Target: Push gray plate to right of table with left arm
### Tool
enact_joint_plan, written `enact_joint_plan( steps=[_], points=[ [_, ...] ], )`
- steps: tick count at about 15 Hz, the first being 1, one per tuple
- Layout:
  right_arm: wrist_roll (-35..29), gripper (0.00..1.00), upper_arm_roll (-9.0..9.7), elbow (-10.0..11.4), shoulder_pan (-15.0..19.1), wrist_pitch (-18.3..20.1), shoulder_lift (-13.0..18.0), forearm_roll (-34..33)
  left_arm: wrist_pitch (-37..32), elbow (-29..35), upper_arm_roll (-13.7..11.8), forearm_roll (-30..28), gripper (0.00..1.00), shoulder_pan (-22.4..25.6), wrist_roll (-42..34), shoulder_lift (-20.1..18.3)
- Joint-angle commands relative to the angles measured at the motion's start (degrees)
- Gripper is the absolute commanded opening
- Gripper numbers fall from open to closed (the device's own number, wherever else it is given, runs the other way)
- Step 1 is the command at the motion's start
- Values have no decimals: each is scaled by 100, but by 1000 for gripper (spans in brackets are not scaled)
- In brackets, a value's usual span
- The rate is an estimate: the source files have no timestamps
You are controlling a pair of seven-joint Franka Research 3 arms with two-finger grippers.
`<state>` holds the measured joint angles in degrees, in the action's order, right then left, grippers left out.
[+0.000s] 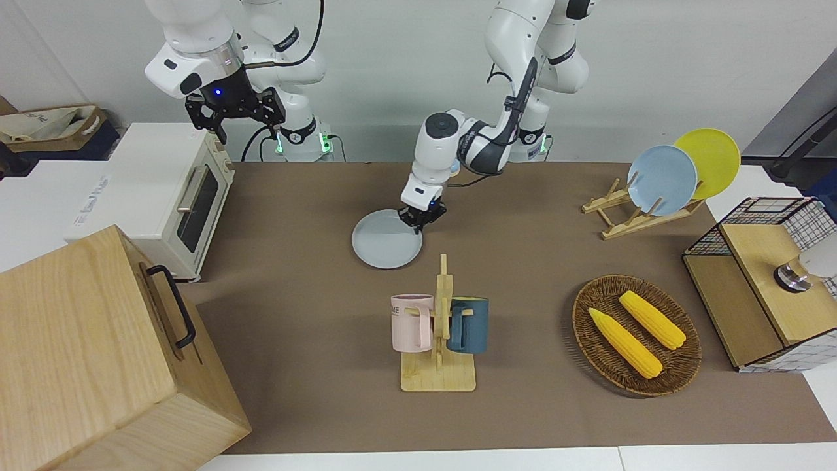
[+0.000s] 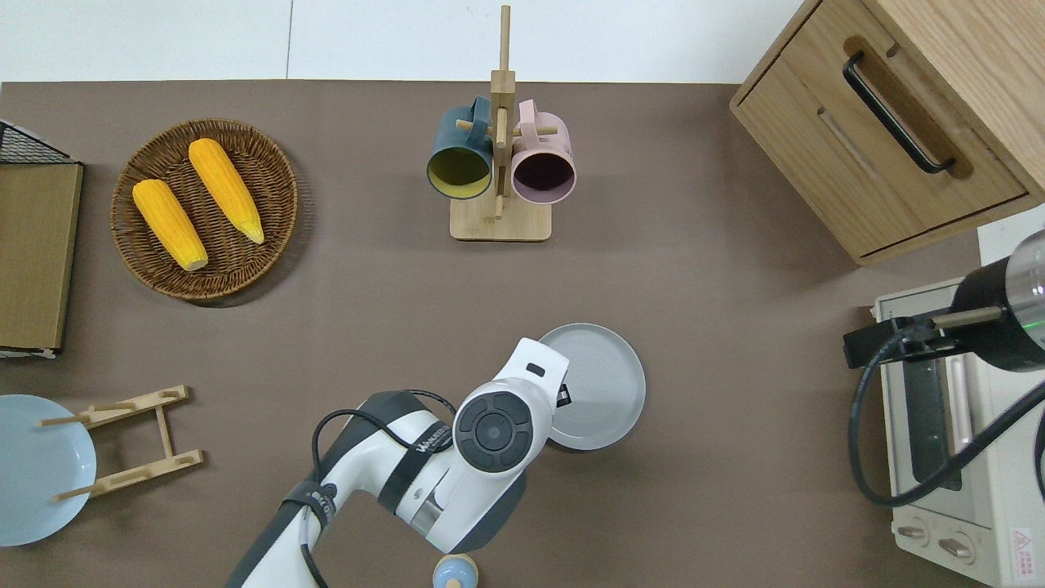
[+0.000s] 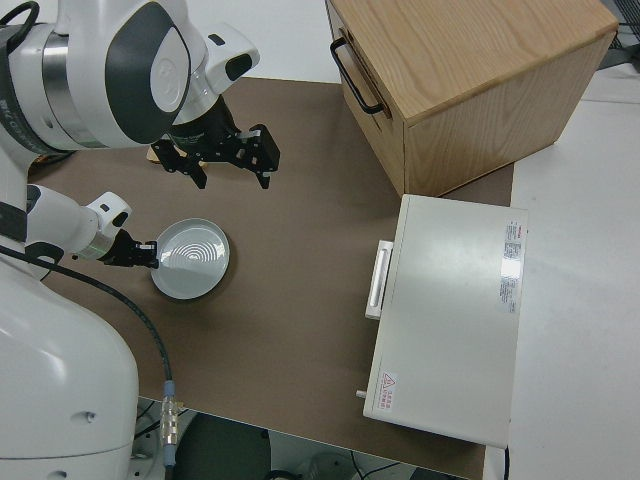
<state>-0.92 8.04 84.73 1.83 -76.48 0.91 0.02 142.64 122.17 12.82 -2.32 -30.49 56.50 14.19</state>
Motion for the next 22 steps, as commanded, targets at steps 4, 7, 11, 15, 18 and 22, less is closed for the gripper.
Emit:
enact_joint_plan(
  steps=[4, 7, 11, 15, 18, 22],
  points=[
    [-66, 983, 92, -53, 115, 89, 14, 25, -342, -1027, -52, 56, 0, -509, 695, 734],
    [-75, 983, 92, -53, 107, 89, 14, 25, -483, -1371, -52, 65, 0, -659, 906, 963],
    [-66, 983, 92, -53, 107, 89, 14, 25, -483, -1389, -52, 65, 0, -739, 942, 963],
    [-66, 983, 92, -53, 115, 89, 14, 25, -500, -1389, -78, 108, 986, -704, 872, 937],
    [-75, 983, 92, -53, 115, 89, 14, 25, -736, -1389, -96, 205, 987, -668, 776, 849],
    [-75, 983, 92, -53, 107, 89, 14, 25, -1457, -1380, -149, 162, 987, -388, -93, 419]
  ],
)
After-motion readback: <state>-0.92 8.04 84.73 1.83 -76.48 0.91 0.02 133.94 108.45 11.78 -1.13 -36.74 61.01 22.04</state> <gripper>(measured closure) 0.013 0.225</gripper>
